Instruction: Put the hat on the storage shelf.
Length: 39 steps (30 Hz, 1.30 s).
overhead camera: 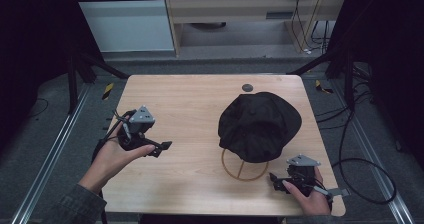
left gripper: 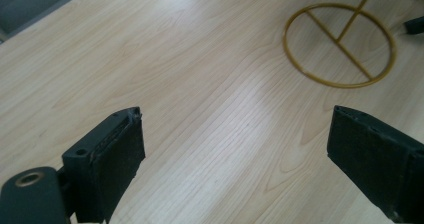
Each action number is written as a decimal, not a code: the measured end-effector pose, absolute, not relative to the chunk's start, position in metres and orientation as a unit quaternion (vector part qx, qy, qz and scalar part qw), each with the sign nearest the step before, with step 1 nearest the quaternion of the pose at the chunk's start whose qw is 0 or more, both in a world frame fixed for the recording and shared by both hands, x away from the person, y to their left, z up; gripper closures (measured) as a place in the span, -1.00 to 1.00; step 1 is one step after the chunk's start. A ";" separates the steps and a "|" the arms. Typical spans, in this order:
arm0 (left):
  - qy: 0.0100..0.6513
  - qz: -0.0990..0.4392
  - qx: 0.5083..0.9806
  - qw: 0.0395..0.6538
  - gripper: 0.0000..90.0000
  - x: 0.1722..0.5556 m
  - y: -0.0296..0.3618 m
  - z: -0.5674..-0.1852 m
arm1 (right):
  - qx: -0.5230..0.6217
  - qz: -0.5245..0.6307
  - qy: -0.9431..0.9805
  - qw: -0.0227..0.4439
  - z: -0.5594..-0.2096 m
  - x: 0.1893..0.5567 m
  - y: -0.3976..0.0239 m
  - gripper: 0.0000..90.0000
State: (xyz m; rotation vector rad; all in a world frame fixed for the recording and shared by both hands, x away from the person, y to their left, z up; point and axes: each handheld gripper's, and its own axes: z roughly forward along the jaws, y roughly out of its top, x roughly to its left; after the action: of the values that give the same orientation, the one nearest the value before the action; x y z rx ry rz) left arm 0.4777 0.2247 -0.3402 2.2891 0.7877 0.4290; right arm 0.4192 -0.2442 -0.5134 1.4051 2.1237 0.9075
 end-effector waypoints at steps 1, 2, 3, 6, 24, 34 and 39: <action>0.307 0.165 0.877 0.330 -0.83 0.479 0.228 -0.343 | 0.507 0.328 0.767 0.217 -0.513 0.419 -0.244 -0.99; 0.307 0.167 0.878 0.326 -0.83 0.480 0.230 -0.346 | 0.507 0.328 0.767 0.217 -0.513 0.419 -0.244 -0.99; 0.314 0.167 0.877 0.323 -0.83 0.481 0.234 -0.350 | 0.507 0.328 0.767 0.217 -0.513 0.419 -0.244 -0.99; 0.332 0.163 0.871 0.322 -0.83 0.484 0.243 -0.361 | 0.507 0.328 0.767 0.217 -0.513 0.419 -0.244 -0.99; 0.377 0.141 0.861 0.309 -0.83 0.488 0.269 -0.419 | 0.507 0.328 0.767 0.217 -0.513 0.419 -0.244 -0.99; 0.385 0.143 0.861 0.300 -0.83 0.488 0.271 -0.436 | 0.507 0.328 0.767 0.217 -0.513 0.419 -0.244 -0.99; 0.391 0.140 0.859 0.300 -0.83 0.489 0.274 -0.446 | 0.507 0.328 0.767 0.217 -0.513 0.419 -0.244 -0.99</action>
State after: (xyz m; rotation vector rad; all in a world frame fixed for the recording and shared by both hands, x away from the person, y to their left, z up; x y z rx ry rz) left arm 0.4885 0.2744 -0.4461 2.2787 1.0380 0.3714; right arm 0.4192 -0.2441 -0.5134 1.4055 2.1236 0.9077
